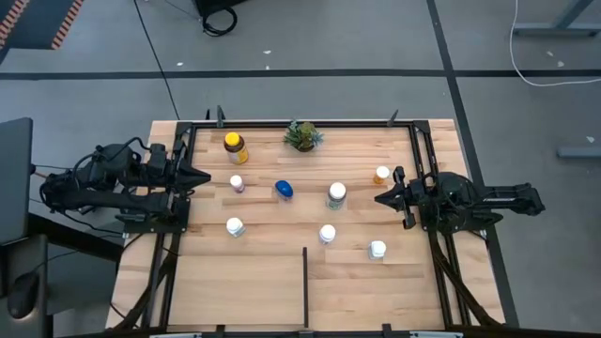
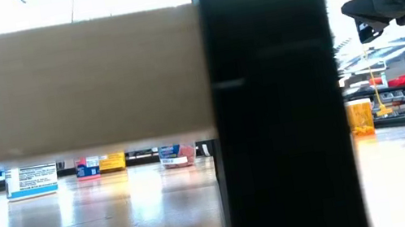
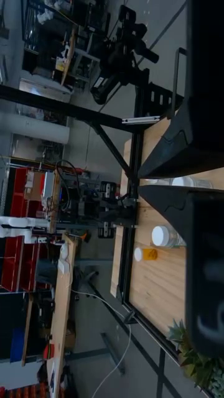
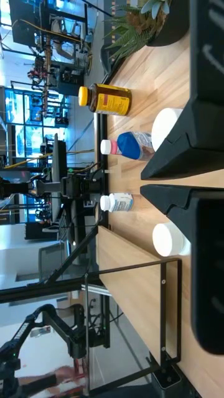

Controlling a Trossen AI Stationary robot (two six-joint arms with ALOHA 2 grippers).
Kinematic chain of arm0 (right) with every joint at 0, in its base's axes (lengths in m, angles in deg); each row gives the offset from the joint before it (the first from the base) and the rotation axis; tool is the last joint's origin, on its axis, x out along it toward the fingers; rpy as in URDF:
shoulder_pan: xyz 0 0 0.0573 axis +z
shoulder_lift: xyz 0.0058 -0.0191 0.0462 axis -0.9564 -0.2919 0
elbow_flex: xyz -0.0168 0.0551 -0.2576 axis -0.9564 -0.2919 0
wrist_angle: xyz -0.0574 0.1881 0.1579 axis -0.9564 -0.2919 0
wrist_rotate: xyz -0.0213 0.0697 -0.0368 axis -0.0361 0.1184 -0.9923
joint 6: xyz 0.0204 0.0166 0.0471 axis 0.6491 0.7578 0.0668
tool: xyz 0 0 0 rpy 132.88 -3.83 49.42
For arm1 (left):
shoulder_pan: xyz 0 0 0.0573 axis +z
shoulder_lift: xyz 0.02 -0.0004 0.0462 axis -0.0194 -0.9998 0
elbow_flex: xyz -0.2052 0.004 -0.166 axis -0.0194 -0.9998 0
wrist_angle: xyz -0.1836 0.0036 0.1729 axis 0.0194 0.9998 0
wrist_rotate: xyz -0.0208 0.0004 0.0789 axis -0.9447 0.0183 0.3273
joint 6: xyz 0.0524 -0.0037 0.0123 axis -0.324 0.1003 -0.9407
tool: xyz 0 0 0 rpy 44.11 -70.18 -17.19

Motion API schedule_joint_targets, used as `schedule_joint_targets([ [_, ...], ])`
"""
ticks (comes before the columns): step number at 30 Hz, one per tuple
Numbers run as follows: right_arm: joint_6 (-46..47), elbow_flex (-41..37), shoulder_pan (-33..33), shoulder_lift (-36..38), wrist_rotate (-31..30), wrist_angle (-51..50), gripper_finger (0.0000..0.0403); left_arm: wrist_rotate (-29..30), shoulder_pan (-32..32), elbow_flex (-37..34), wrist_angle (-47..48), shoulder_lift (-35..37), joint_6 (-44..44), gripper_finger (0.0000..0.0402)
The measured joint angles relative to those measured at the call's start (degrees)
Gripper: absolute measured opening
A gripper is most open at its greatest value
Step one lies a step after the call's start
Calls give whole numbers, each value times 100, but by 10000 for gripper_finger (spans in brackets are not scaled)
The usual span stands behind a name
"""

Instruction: Pick and place medicine bottles onto shelf by color

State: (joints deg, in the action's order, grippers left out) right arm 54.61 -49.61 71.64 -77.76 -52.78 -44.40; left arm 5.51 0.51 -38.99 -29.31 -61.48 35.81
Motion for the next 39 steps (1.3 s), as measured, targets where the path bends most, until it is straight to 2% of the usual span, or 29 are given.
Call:
schedule_joint_targets([
  [18,0,0,2,2,0,0,31,4,1,1,-18,0,-8,37],
  [21,0,0,0,0,0,0,31,160,6,4,-430,-91,1,34],
  [26,0,-1,1,1,0,0,31,492,6,2,-1294,-353,836,30],
  [31,0,-2,0,-4,0,0,31,1068,6,2,-2093,-851,1587,31],
  [34,-37,-2,0,-4,-10,10,31,1143,6,2,-2471,-1198,1875,30],
  [39,-777,-7,-4,-6,-645,142,31,1146,6,1,-2976,-1758,1952,28],
])
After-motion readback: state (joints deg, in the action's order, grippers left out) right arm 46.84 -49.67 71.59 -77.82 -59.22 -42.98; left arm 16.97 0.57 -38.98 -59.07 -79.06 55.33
